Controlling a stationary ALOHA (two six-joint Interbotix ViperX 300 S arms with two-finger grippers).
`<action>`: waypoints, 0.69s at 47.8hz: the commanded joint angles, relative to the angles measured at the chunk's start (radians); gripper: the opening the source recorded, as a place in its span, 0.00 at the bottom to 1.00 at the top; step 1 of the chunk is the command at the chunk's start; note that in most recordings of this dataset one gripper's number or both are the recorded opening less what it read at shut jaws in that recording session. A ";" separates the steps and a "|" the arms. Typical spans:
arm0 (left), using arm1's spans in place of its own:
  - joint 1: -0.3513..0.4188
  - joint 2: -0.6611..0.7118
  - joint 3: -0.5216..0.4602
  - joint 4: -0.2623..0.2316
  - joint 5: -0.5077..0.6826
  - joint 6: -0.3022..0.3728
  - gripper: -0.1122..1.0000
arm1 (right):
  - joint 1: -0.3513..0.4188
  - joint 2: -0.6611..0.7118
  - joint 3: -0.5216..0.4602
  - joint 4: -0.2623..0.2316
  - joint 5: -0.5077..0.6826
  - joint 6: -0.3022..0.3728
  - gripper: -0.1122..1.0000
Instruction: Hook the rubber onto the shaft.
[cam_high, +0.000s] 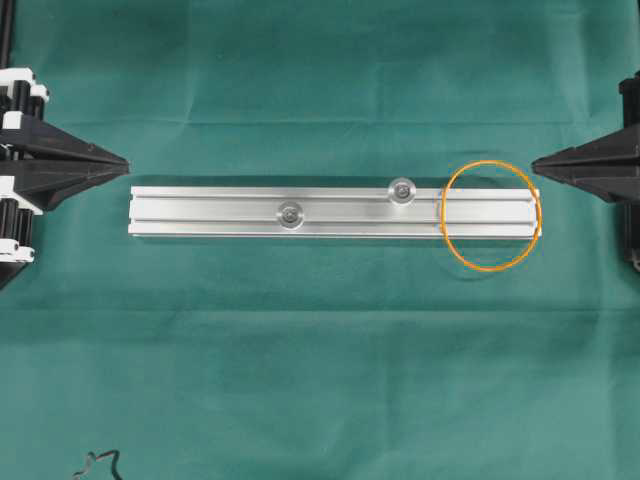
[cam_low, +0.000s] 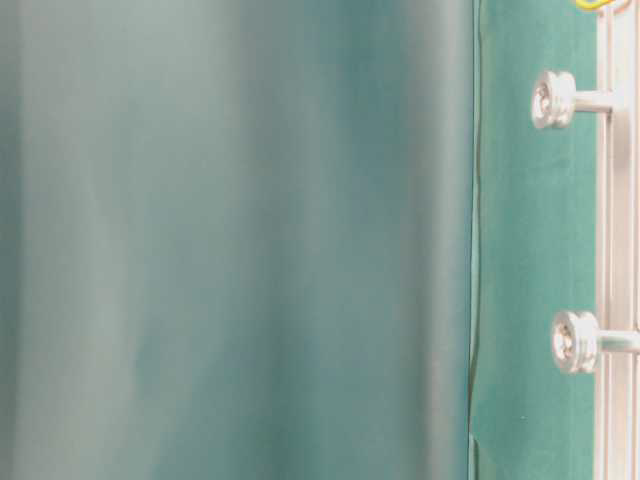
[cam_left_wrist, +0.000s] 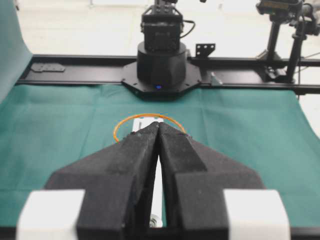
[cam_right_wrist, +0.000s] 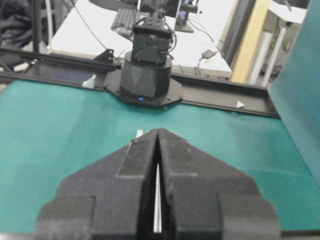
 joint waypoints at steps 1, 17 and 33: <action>0.000 0.006 -0.028 0.034 0.014 0.005 0.10 | -0.005 0.012 -0.017 0.005 0.000 -0.002 0.13; 0.000 -0.015 -0.035 0.034 0.064 -0.002 0.10 | -0.005 0.015 -0.066 0.005 0.133 0.000 0.13; 0.000 -0.020 -0.057 0.034 0.072 -0.002 0.10 | -0.005 0.012 -0.103 0.005 0.150 0.000 0.13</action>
